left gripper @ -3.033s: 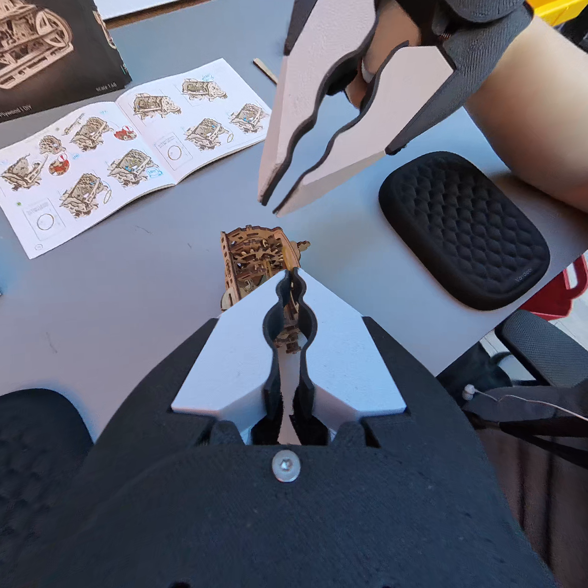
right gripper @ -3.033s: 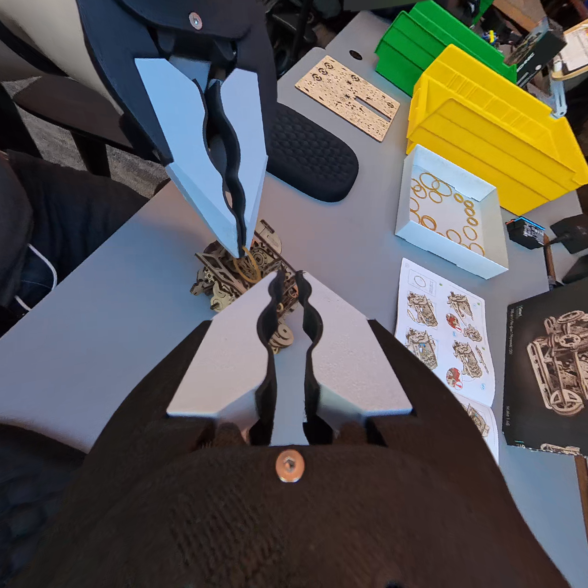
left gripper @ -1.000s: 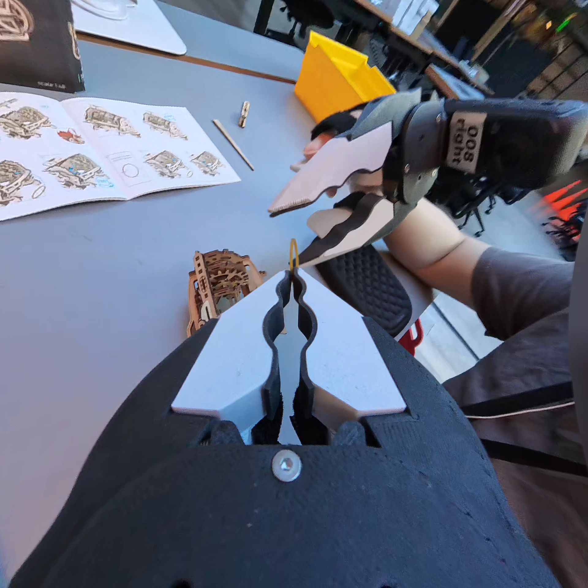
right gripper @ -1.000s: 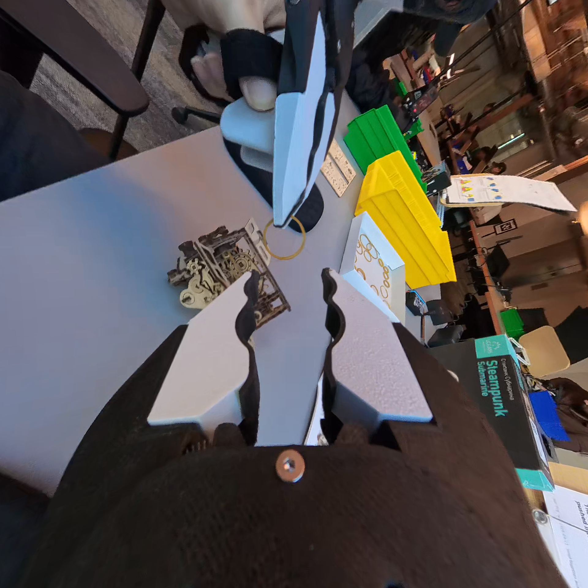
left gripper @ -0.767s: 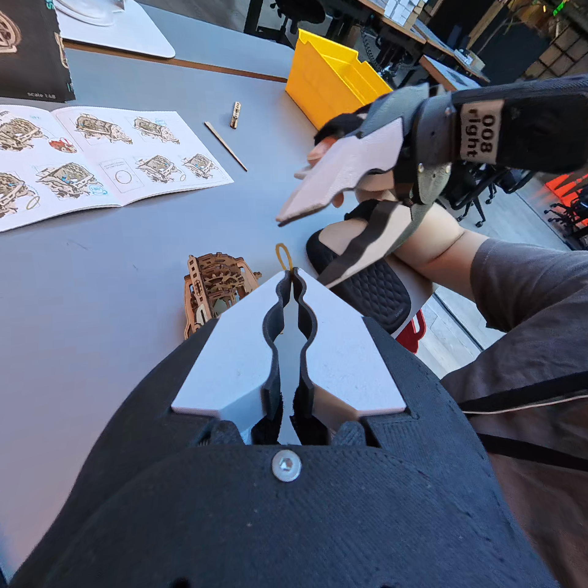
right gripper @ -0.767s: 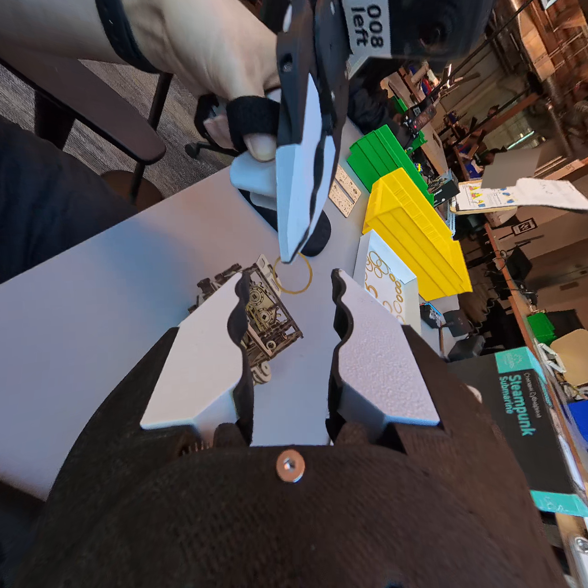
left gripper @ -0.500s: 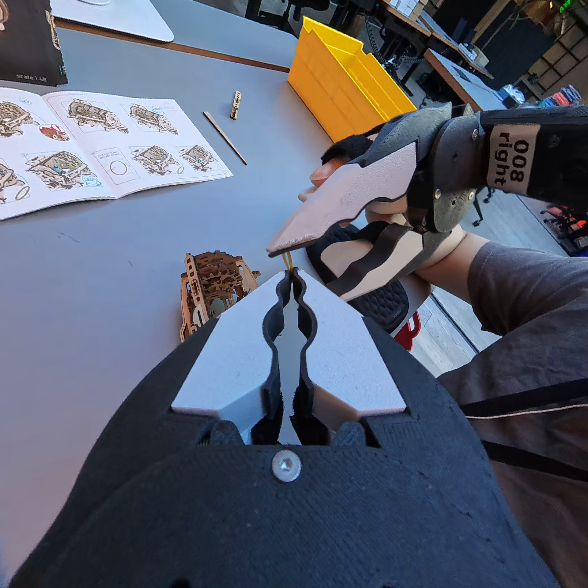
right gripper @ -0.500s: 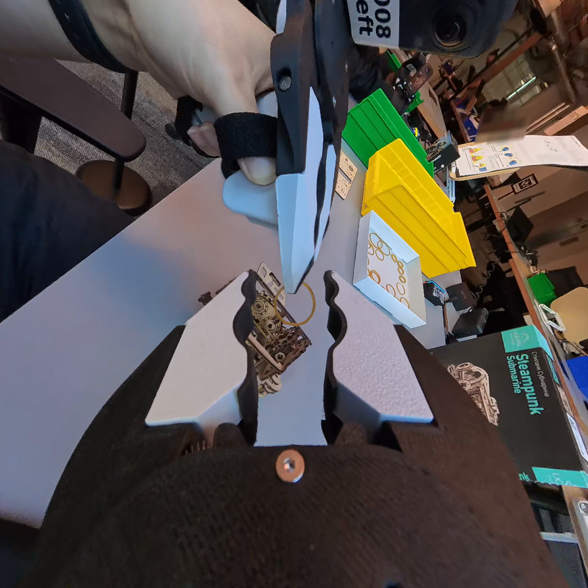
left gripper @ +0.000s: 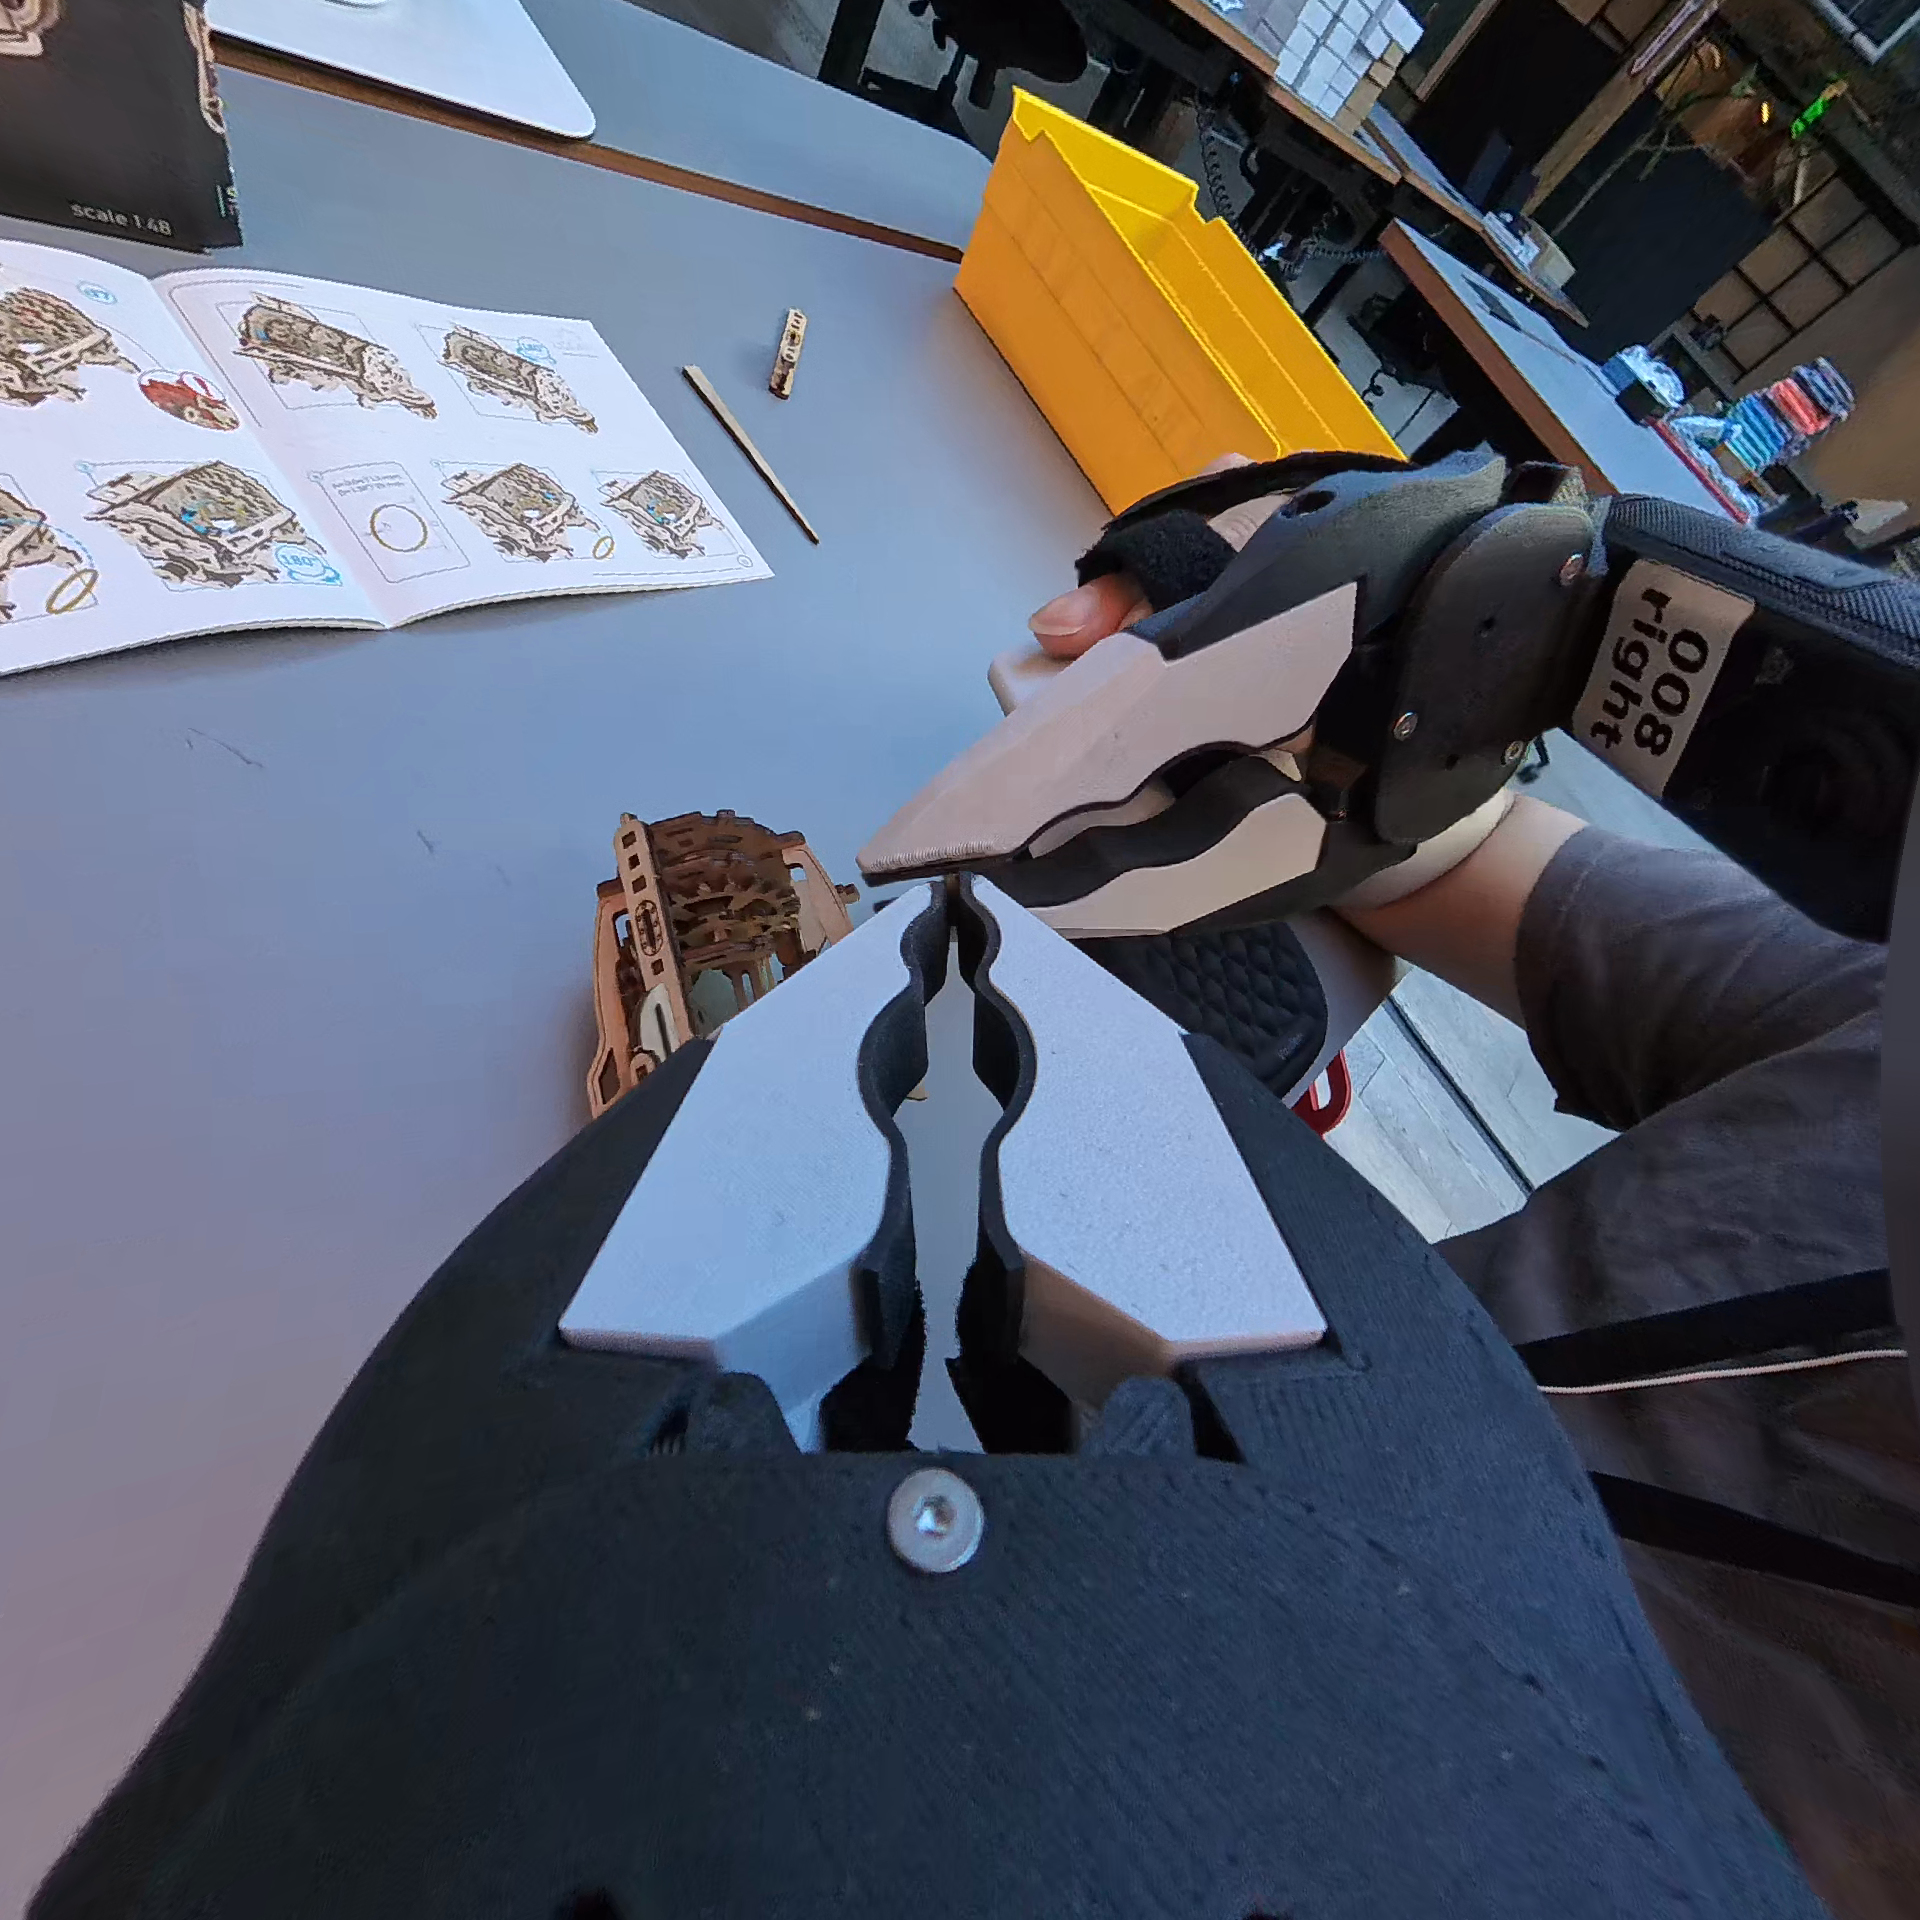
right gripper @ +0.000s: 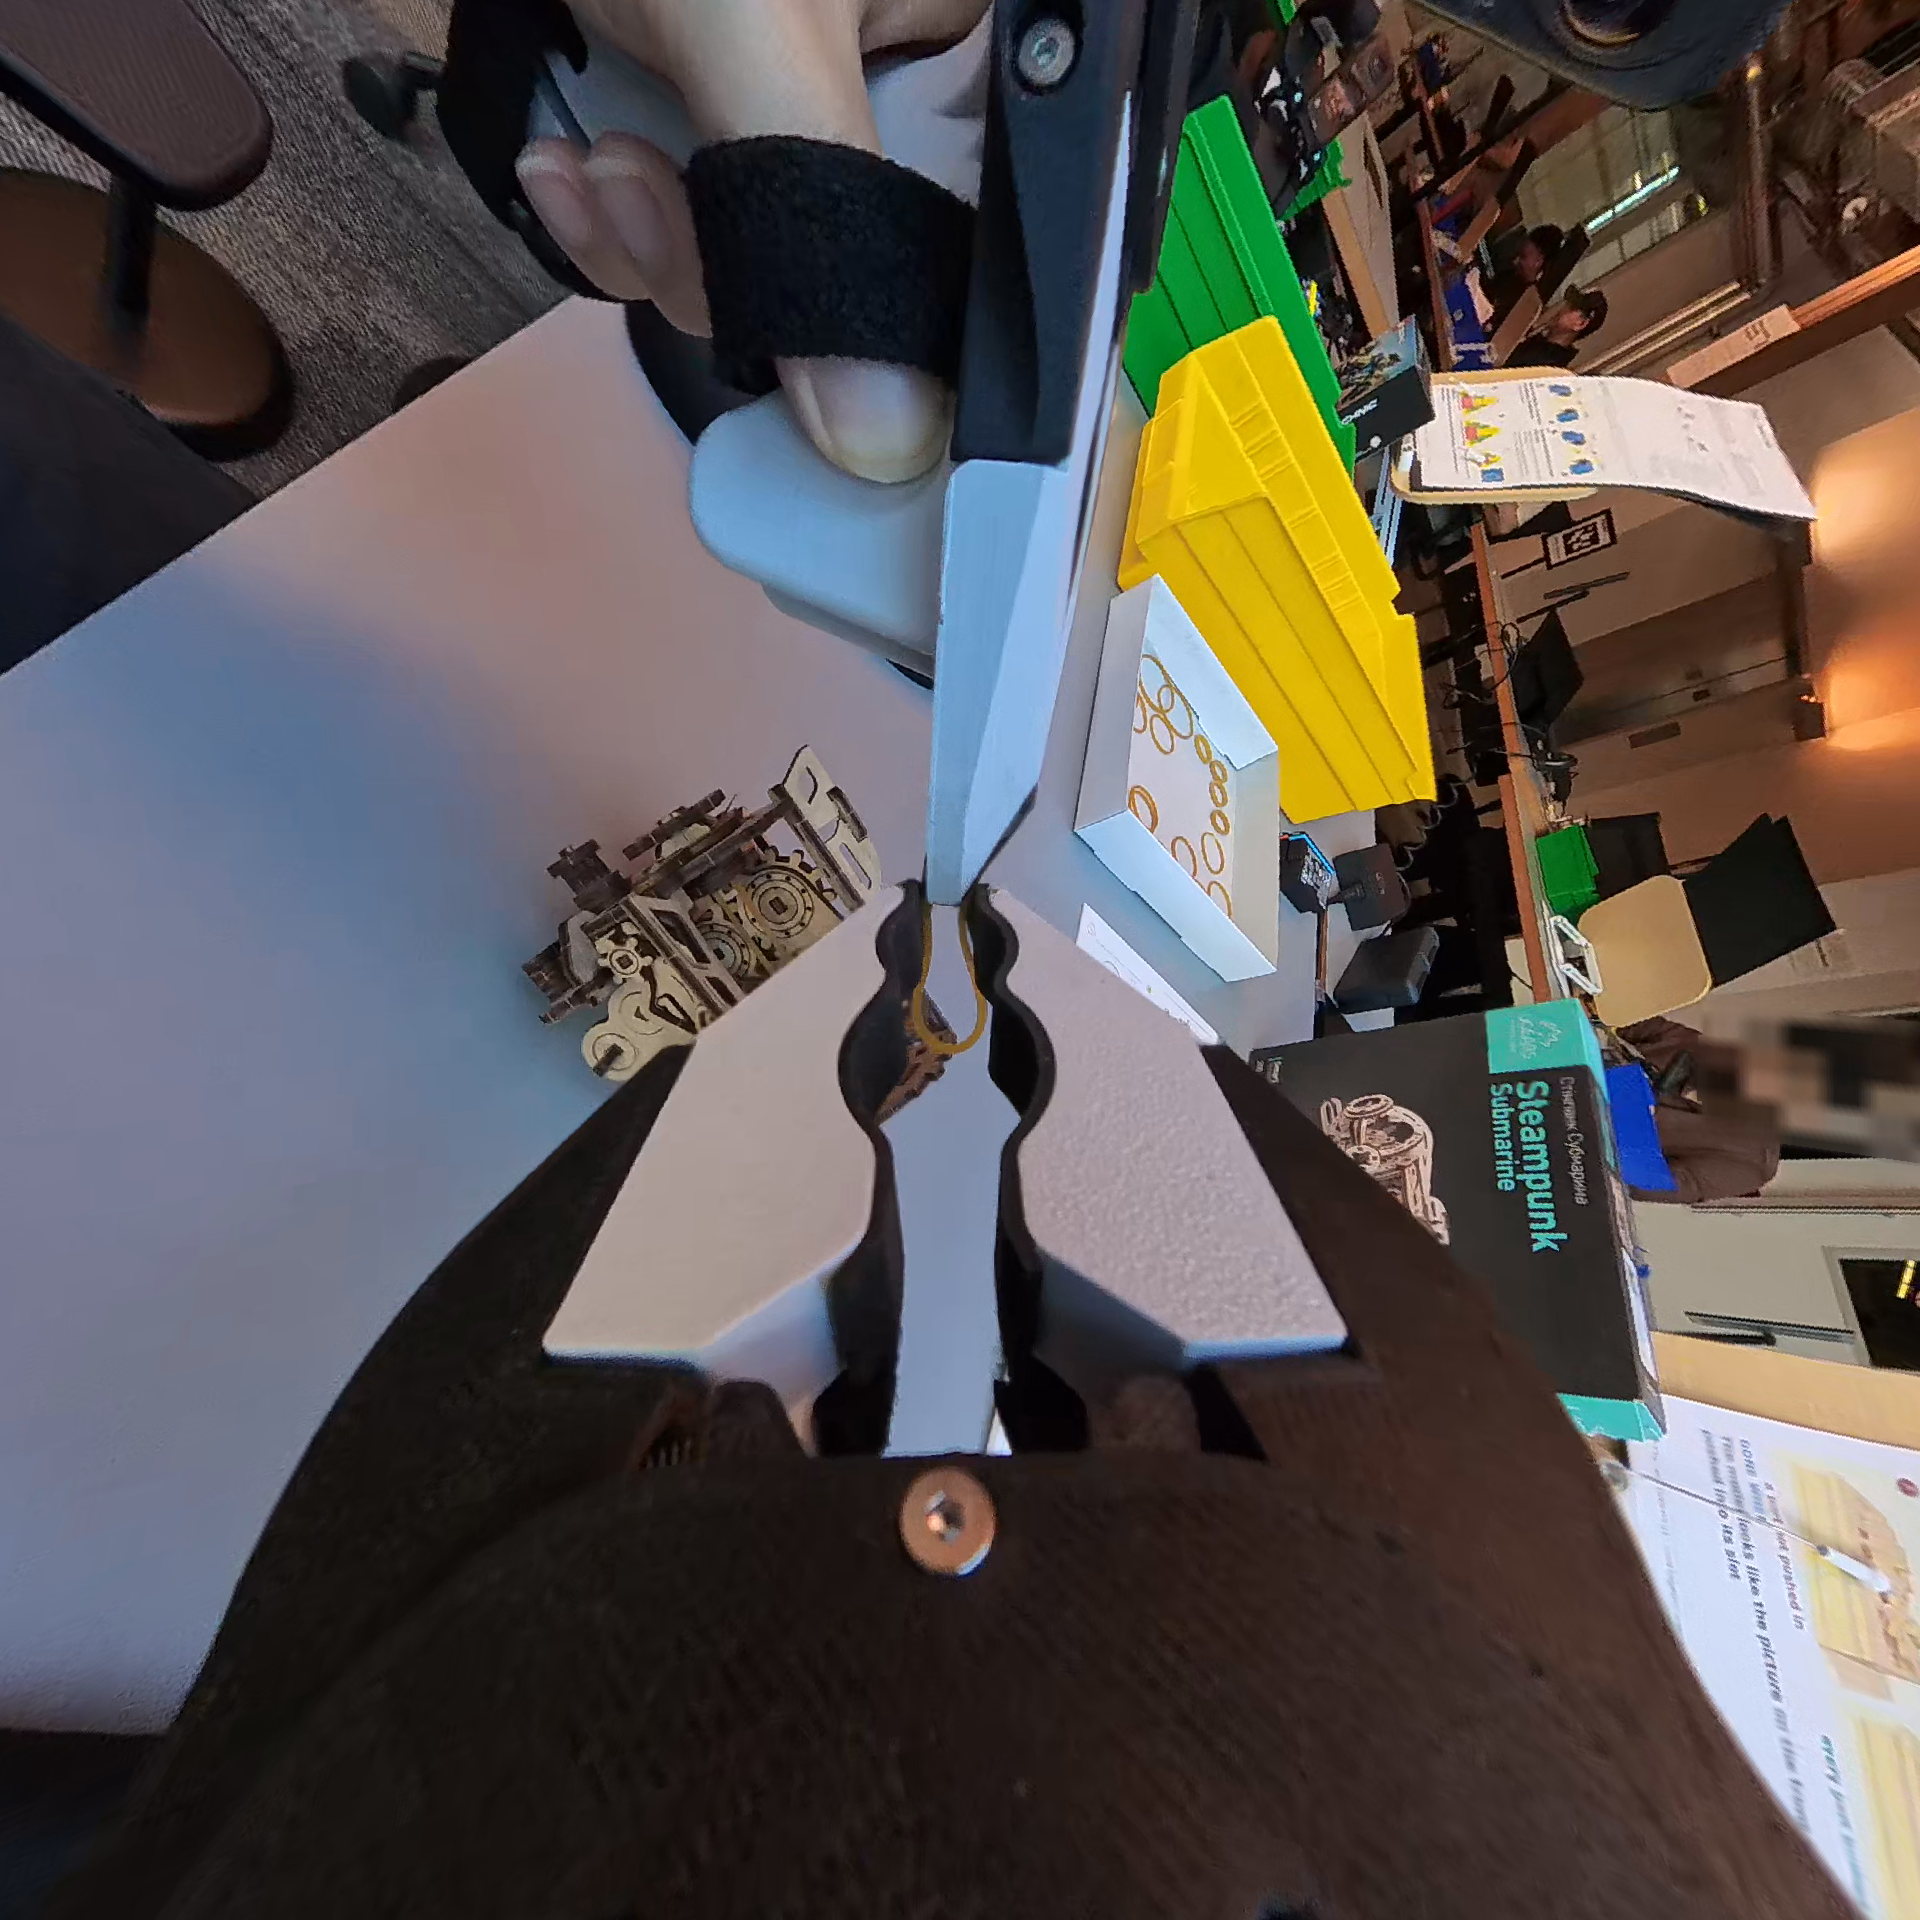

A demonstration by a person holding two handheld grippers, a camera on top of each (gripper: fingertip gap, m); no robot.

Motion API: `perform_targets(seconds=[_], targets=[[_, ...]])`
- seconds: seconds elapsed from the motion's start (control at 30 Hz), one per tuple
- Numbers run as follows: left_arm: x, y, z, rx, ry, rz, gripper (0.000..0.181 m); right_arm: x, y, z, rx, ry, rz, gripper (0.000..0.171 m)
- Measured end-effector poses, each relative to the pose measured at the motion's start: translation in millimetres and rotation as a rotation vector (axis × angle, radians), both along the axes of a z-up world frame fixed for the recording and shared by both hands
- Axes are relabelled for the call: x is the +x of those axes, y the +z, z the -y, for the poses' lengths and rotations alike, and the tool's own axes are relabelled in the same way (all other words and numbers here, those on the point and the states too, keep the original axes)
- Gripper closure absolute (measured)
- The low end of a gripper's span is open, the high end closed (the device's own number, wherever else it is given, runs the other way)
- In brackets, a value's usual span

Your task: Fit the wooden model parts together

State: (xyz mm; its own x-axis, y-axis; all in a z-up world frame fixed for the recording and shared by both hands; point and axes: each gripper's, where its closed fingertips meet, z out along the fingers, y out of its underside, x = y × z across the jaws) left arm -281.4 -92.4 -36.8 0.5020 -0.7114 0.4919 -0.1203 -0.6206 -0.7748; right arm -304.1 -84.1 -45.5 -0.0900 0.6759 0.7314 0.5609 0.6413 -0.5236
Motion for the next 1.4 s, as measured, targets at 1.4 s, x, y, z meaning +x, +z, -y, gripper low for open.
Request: perform_targets(seconds=[1.4], targets=[[-4, 8, 11, 0.673, -0.196, -0.295, 0.171, 4, -6, 2, -0.102, 0.050, 0.007, 0.171]])
